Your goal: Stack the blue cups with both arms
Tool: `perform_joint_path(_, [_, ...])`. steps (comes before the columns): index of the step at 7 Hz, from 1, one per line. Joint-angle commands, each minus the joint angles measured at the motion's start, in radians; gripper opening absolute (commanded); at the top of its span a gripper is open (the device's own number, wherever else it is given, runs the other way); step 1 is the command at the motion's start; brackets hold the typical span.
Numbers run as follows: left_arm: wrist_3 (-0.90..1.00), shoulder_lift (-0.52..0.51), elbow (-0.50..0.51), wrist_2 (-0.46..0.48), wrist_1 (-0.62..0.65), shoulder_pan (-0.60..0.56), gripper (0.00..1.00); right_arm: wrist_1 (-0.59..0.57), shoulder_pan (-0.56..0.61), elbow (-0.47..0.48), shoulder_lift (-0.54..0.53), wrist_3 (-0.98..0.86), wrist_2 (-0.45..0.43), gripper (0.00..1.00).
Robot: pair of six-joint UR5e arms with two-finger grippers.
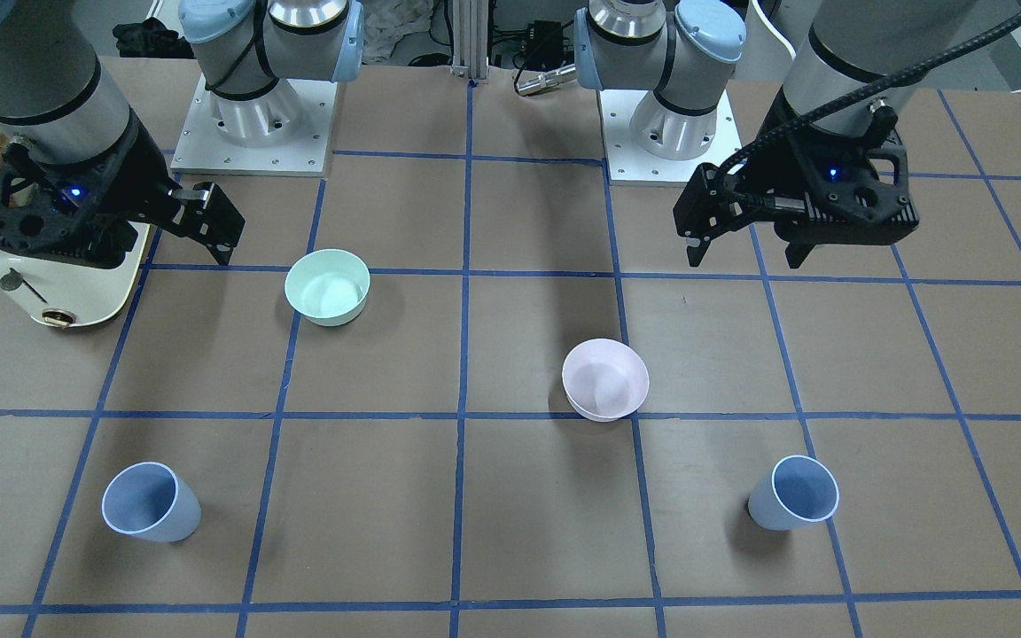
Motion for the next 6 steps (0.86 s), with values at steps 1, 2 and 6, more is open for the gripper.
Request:
perform_joint_path(1, [0.004,-0.029,0.016,-0.002,0.014,0.007,1.00,-0.066,-0.089,-0.023,0.044,-0.006,0.012,1.00])
perform_joint_path(2, [0.031,-0.084,-0.011,-0.008,0.110,0.008,1.00,-0.108,-0.126,-0.070,0.102,-0.012,0.014,1.00])
perform_joint_path(6, [0.056,-0.442,0.008,0.050,0.448,0.103,1.00,-0.197,-0.133,-0.334,0.467,-0.081,0.009,1.00])
